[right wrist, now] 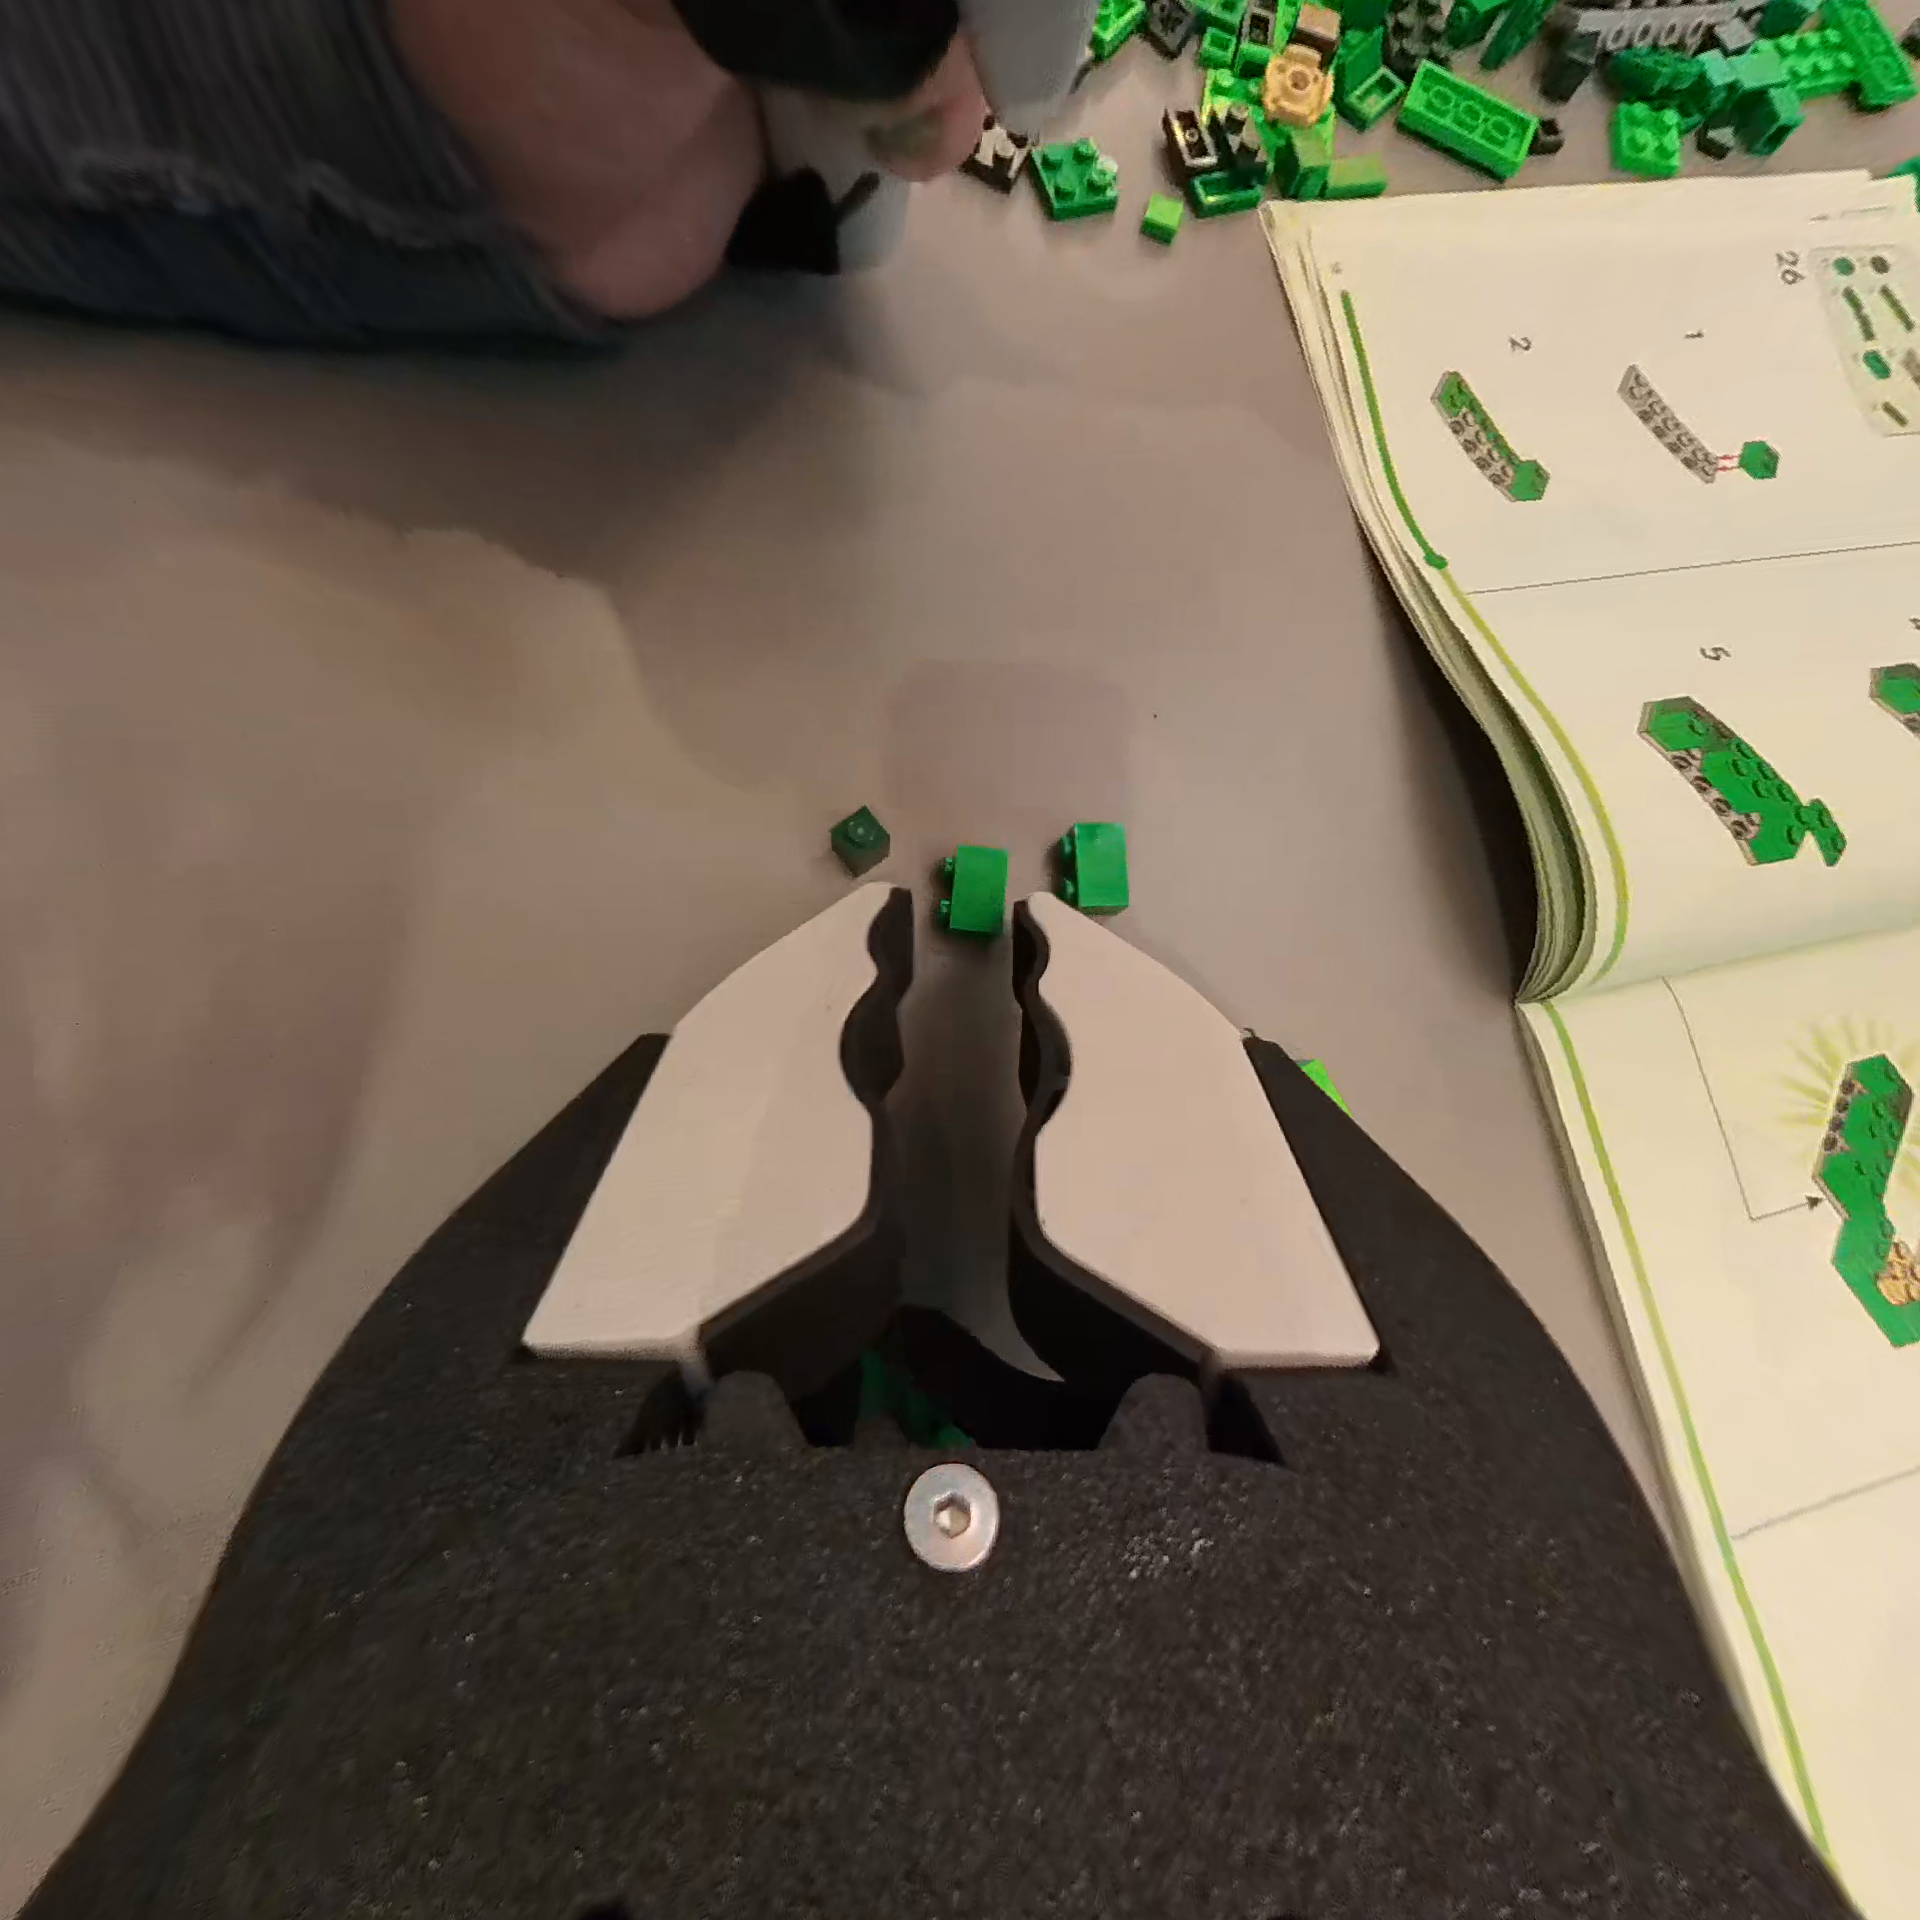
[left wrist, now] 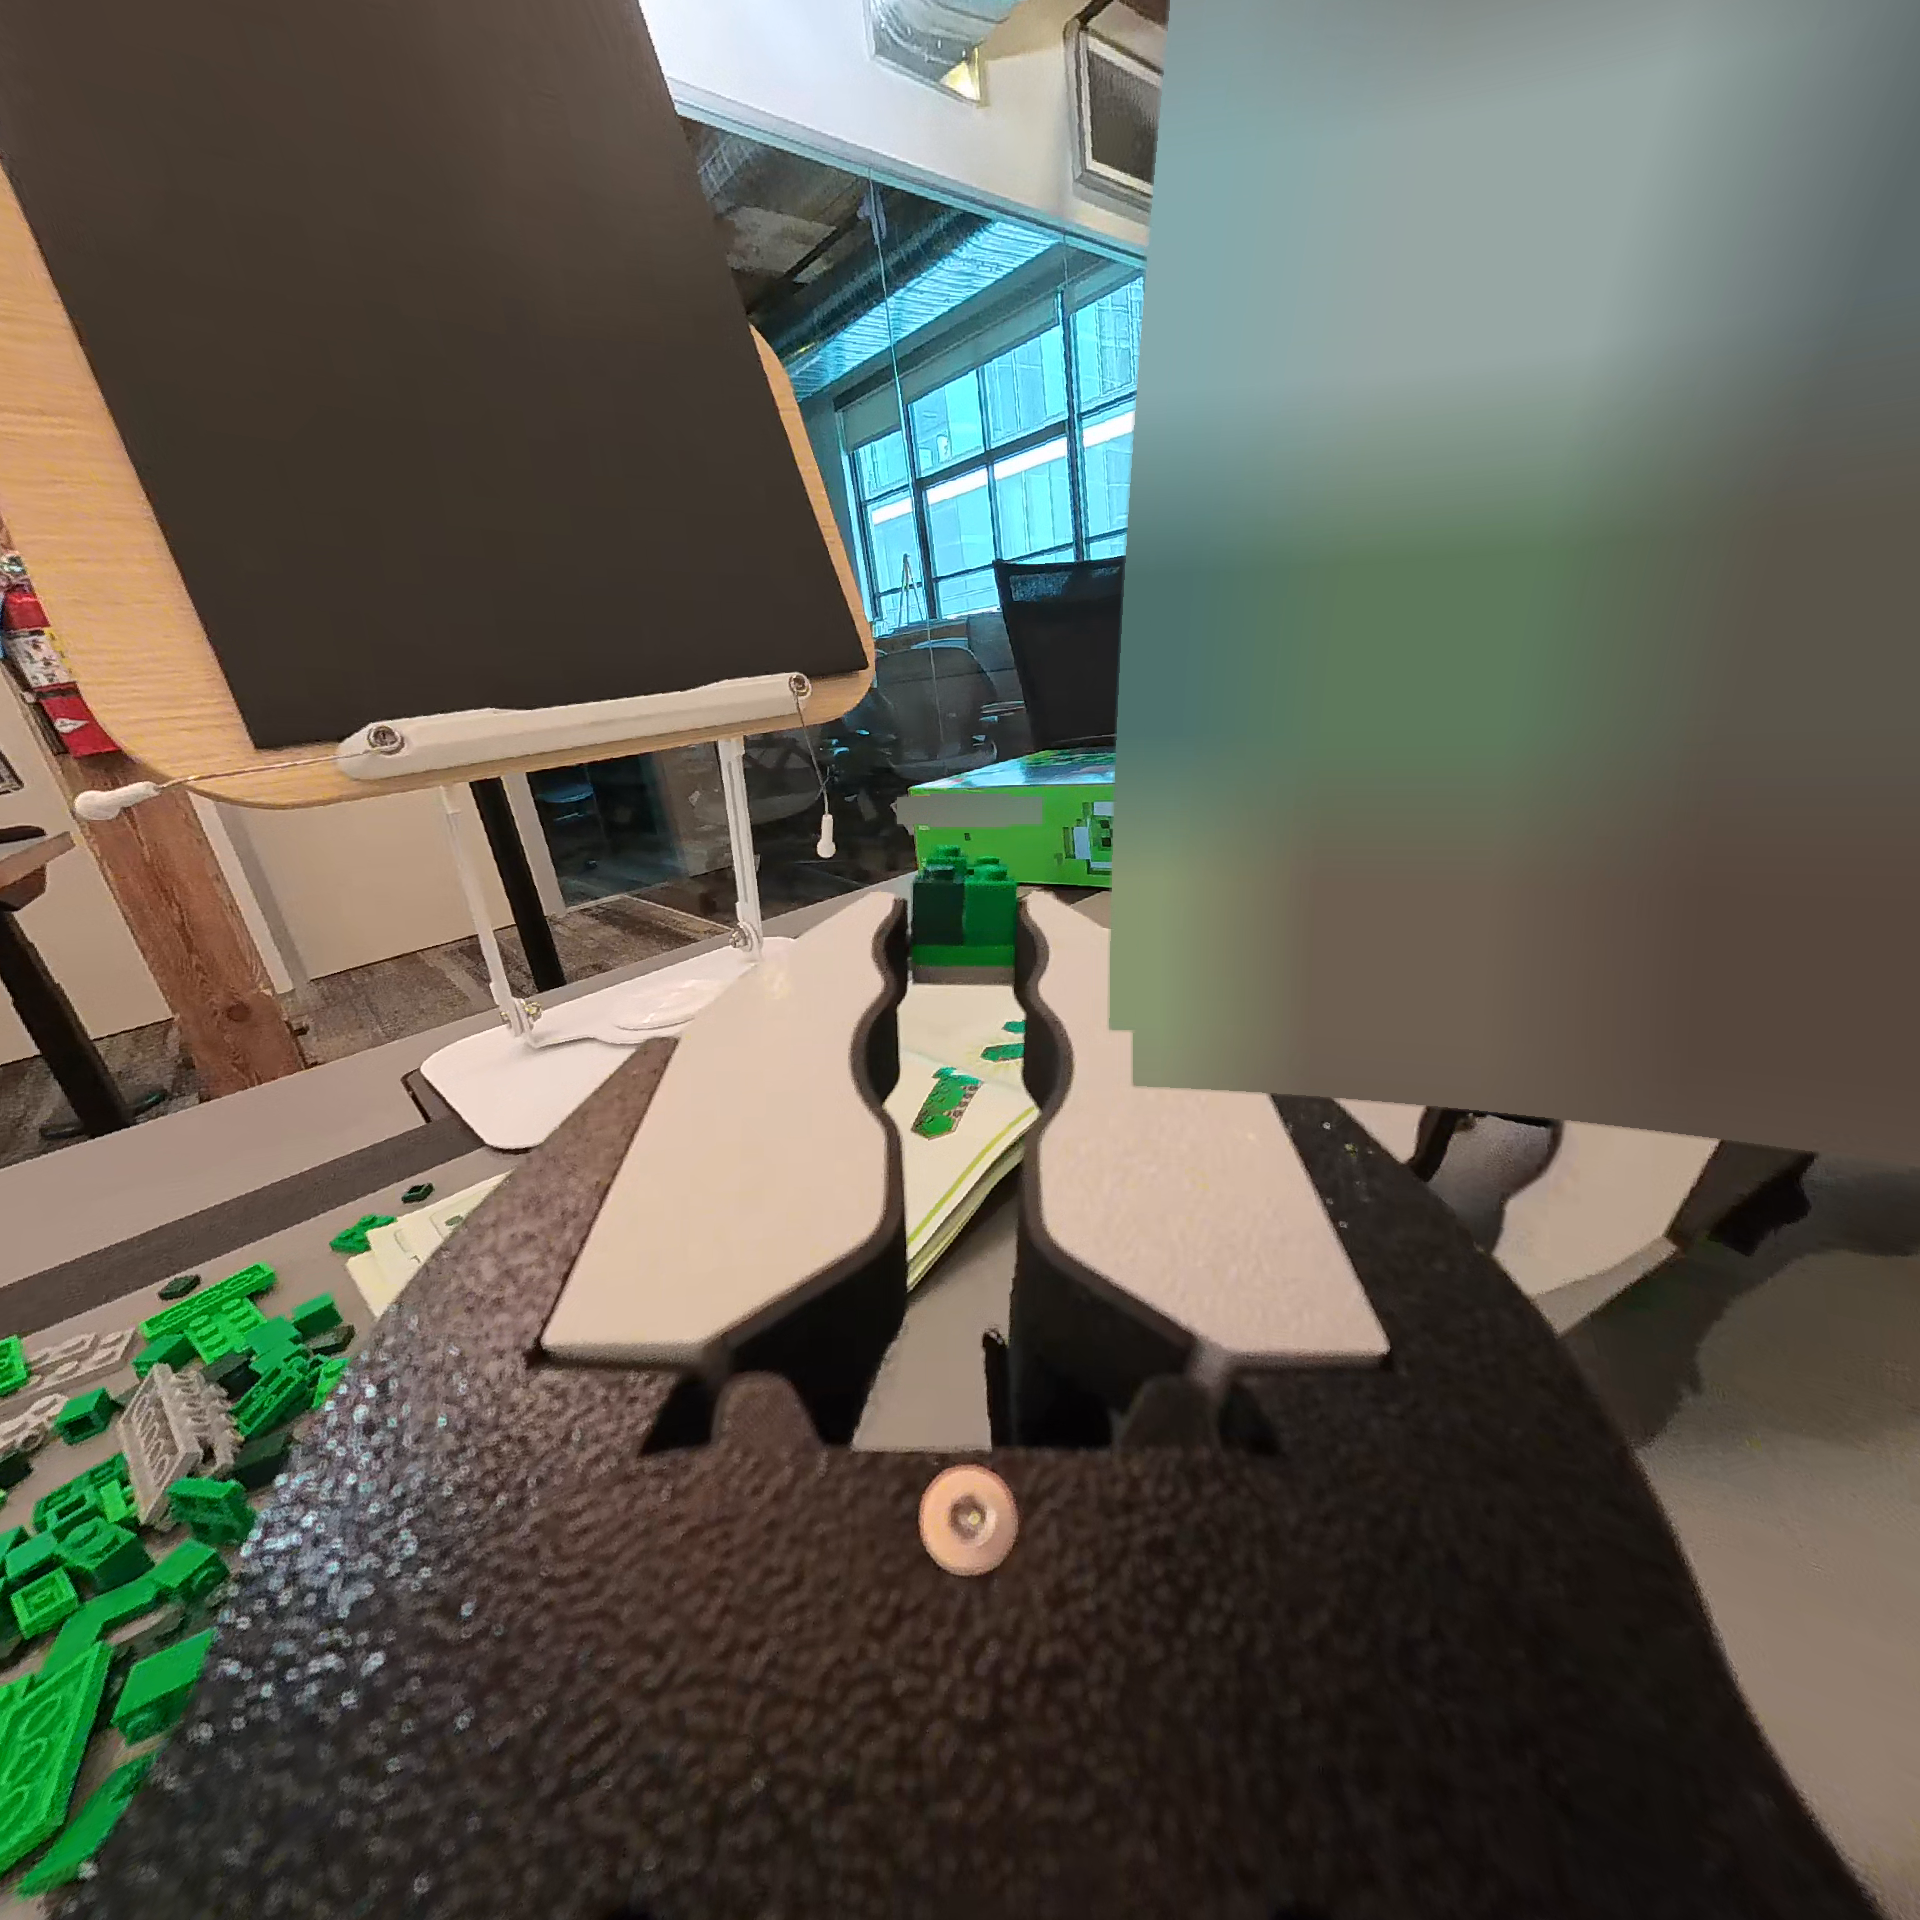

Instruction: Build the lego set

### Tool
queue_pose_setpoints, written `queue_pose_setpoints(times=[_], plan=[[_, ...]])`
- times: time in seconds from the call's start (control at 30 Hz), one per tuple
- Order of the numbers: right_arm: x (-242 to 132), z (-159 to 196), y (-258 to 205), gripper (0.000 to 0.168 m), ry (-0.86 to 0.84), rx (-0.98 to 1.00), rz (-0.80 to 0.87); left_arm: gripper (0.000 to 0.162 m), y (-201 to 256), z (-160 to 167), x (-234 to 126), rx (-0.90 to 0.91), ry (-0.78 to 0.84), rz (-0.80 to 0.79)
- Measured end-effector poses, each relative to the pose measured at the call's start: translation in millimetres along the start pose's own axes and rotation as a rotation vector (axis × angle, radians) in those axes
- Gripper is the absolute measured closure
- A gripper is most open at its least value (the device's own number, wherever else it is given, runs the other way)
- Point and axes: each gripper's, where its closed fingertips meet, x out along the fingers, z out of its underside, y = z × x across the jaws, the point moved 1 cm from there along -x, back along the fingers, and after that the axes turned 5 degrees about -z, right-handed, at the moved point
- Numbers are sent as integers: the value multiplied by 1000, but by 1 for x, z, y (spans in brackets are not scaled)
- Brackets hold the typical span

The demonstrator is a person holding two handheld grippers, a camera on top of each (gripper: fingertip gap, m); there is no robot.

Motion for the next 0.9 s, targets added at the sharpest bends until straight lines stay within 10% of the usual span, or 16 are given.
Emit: queue_pose_setpoints(times=[0.67,0.9], plan=[[3,-6,27,161,-99,33,-47,144,8,3,2,-2,-18,35],[-48,1,11,161,-24,110,-46,144,12,4,3,33,-27,44]])
